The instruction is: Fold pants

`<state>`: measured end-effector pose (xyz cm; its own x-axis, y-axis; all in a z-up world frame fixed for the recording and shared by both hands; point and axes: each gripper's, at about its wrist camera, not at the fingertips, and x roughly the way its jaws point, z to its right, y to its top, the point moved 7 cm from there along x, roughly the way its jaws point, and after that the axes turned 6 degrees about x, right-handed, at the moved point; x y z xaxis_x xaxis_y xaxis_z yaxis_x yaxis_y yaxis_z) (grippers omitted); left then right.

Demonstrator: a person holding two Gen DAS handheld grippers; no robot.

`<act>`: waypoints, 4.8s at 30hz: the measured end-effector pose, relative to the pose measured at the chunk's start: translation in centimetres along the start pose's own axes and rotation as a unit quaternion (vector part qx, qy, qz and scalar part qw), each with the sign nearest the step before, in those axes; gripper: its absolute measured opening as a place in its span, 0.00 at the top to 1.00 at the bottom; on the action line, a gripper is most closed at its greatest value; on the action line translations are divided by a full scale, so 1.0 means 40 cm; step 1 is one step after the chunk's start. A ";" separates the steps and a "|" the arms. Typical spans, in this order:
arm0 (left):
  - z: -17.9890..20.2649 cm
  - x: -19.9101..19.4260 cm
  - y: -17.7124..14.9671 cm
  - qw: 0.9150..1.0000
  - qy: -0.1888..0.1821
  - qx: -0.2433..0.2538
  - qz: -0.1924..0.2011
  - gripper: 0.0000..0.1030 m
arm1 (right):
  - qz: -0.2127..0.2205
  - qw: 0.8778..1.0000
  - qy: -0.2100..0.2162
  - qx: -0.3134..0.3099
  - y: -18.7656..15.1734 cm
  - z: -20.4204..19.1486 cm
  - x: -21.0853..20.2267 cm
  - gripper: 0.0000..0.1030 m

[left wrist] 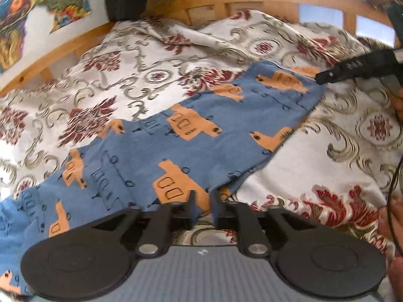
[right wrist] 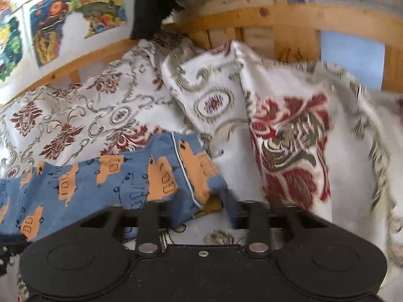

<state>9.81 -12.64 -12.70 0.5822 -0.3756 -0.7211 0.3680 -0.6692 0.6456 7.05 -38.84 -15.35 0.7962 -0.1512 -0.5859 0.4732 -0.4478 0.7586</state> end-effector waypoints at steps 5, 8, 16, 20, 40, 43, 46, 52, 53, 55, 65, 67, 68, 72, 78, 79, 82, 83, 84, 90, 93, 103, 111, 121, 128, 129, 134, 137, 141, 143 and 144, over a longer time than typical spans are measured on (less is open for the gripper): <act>-0.063 -0.036 0.019 0.998 -0.009 -0.067 0.018 0.30 | 0.040 0.998 0.027 -0.047 0.073 -0.038 -0.015 0.26; -0.140 -0.038 0.026 0.992 0.029 -0.122 0.026 0.09 | 0.031 0.993 0.077 -0.079 0.118 -0.088 0.023 0.13; -0.345 0.019 -0.040 0.960 0.106 -0.258 0.027 0.06 | -0.062 0.971 0.224 -0.045 0.147 -0.180 0.152 0.07; -0.413 0.057 -0.110 0.944 0.139 -0.299 -0.002 0.06 | -0.093 0.980 0.177 -0.025 0.132 -0.145 0.215 0.07; -0.596 -0.152 -0.255 0.924 0.314 -0.180 -0.128 0.03 | -0.101 0.945 0.246 -0.190 -0.030 -0.372 0.092 0.03; -0.599 -0.158 -0.323 0.902 0.335 -0.207 -0.178 0.05 | -0.113 0.948 0.181 -0.236 -0.085 -0.356 0.121 0.03; -0.572 -0.202 -0.308 0.897 0.341 -0.226 -0.165 0.05 | -0.102 0.957 0.132 -0.239 -0.082 -0.307 0.109 0.04; -0.511 -0.214 -0.172 0.911 0.338 -0.233 -0.035 0.00 | -0.042 0.952 0.156 -0.260 -0.032 -0.352 0.060 0.01; -0.501 -0.185 -0.141 0.918 0.321 -0.231 -0.018 0.00 | -0.038 0.948 0.166 -0.269 -0.034 -0.375 0.065 0.01; -0.482 -0.123 -0.090 0.933 0.284 -0.221 0.008 0.00 | -0.044 0.940 0.185 -0.282 -0.051 -0.417 0.082 0.01; -0.436 0.059 -0.204 0.936 0.202 -0.278 -0.083 0.02 | -0.113 0.940 0.167 -0.275 -0.117 -0.374 0.150 0.01; -0.437 0.025 -0.215 0.925 0.210 -0.296 -0.111 0.01 | -0.122 0.945 0.156 -0.261 -0.091 -0.341 0.145 0.01; -0.432 0.011 -0.218 0.922 0.210 -0.304 -0.115 0.00 | -0.124 0.945 0.154 -0.261 -0.079 -0.334 0.139 0.01; -0.453 -0.013 -0.211 0.919 0.211 -0.322 -0.088 0.00 | -0.125 0.930 0.164 -0.304 -0.002 -0.386 0.142 0.01; -0.502 0.063 -0.137 0.931 0.194 -0.309 0.010 0.01 | -0.235 0.889 0.249 -0.303 0.154 -0.619 0.209 0.02; -0.502 0.079 -0.138 0.934 0.188 -0.305 0.006 0.01 | -0.261 0.884 0.256 -0.293 0.175 -0.667 0.233 0.03; -0.502 0.103 -0.158 0.935 0.178 -0.307 -0.004 0.02 | -0.303 0.874 0.272 -0.267 0.209 -0.783 0.300 0.07; -0.504 0.106 -0.162 0.935 0.177 -0.307 -0.006 0.02 | -0.308 0.871 0.280 -0.259 0.216 -0.816 0.322 0.08; -0.508 0.107 -0.164 0.935 0.179 -0.306 -0.007 0.02 | -0.318 0.868 0.292 -0.247 0.215 -0.849 0.350 0.09; -0.499 0.116 -0.179 0.938 0.190 -0.290 -0.019 0.00 | -0.415 0.830 0.366 -0.065 0.137 -0.926 0.498 0.13; -0.491 0.119 -0.180 0.941 0.197 -0.274 -0.018 0.00 | -0.463 0.816 0.345 -0.004 0.084 -0.919 0.554 0.26; -0.494 0.121 -0.183 0.941 0.192 -0.278 -0.014 0.00 | -0.481 0.799 0.356 -0.058 0.049 -0.939 0.560 0.56; -0.505 0.121 -0.173 0.940 0.191 -0.283 0.007 0.08 | -0.457 0.822 0.331 -0.082 0.039 -0.939 0.579 0.87; -0.520 0.142 -0.141 0.949 0.207 -0.238 -0.012 0.89 | -0.441 0.831 0.326 -0.095 0.045 -0.952 0.557 0.85; -0.523 0.127 -0.148 0.947 0.199 -0.253 -0.011 0.95 | -0.439 0.828 0.341 -0.080 0.088 -0.931 0.531 0.73; -0.522 0.127 -0.148 0.947 0.199 -0.252 -0.011 0.95 | -0.441 0.826 0.342 -0.080 0.087 -0.930 0.531 0.73; -0.516 0.131 -0.149 0.950 0.202 -0.237 -0.011 0.95 | -0.452 0.819 0.342 -0.087 0.057 -0.942 0.541 0.73; -0.517 0.133 -0.150 0.950 0.201 -0.239 -0.010 0.95 | -0.455 0.817 0.345 -0.080 0.047 -0.952 0.548 0.73; -0.520 0.130 -0.151 0.949 0.199 -0.245 -0.007 0.96 | -0.433 0.833 0.331 -0.094 0.047 -0.955 0.558 0.95; -0.524 0.121 -0.148 0.948 0.199 -0.250 0.000 0.96 | -0.405 0.849 0.325 -0.099 0.062 -0.949 0.554 0.96; -0.527 0.114 -0.146 0.947 0.197 -0.254 0.005 0.96 | -0.395 0.853 0.327 -0.099 0.070 -0.948 0.548 0.97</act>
<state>25.60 3.05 -14.46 0.7760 -0.0455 -0.6291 0.6038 -0.2348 0.7617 40.14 -9.99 -15.27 0.2086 0.6819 -0.7010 0.9624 -0.0155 0.2713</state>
